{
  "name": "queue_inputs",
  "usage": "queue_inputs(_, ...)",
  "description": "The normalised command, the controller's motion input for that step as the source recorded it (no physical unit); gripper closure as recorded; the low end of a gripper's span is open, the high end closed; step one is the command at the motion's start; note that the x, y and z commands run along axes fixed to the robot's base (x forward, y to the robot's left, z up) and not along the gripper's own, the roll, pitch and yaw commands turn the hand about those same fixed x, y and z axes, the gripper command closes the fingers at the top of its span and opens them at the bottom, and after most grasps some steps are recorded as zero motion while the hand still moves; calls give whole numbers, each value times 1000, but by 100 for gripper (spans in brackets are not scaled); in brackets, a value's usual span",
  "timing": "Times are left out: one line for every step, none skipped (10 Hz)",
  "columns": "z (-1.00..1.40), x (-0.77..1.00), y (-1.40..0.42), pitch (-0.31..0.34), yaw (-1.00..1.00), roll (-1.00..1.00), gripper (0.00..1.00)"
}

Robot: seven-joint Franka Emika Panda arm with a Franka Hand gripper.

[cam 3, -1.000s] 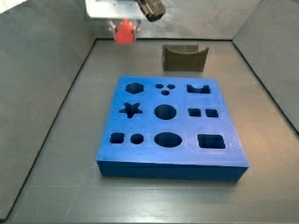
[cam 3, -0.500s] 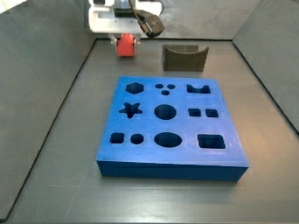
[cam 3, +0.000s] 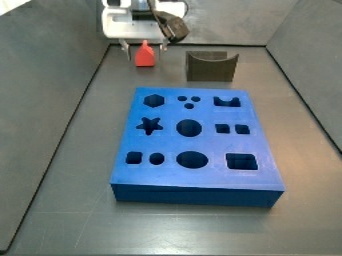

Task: Pick up the 3 prong object. Move up. Rotate the 3 prong object. Place the 3 prong object on the fixture. Regrasp the 3 prong object. Move to above the board. Insert the 3 prong object.
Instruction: Rotate the 3 prong object.

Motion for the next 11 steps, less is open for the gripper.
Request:
queue_inputs(1000, -14, 5, 54, -12, 3, 0)
queue_inputs(1000, -15, 6, 60, -16, 5, 0)
queue_inputs(1000, -20, 10, 65, -23, 10, 0)
queue_inputs(1000, -27, 12, 61, -26, 15, 0)
queue_inputs(1000, -33, 15, 55, -29, 20, 0)
queue_inputs(913, -42, 16, 57, -32, 25, 0)
queue_inputs(772, -39, 17, 57, -34, 29, 0)
queue_inputs(0, 0, 0, 0, 1000, 0, 0)
queue_inputs(-195, 0, -10, 1, 1000, 0, 0)
queue_inputs(-298, 17, -12, 0, 1000, 1, 0)
queue_inputs(-268, 42, -4, -2, 1000, 1, 0)
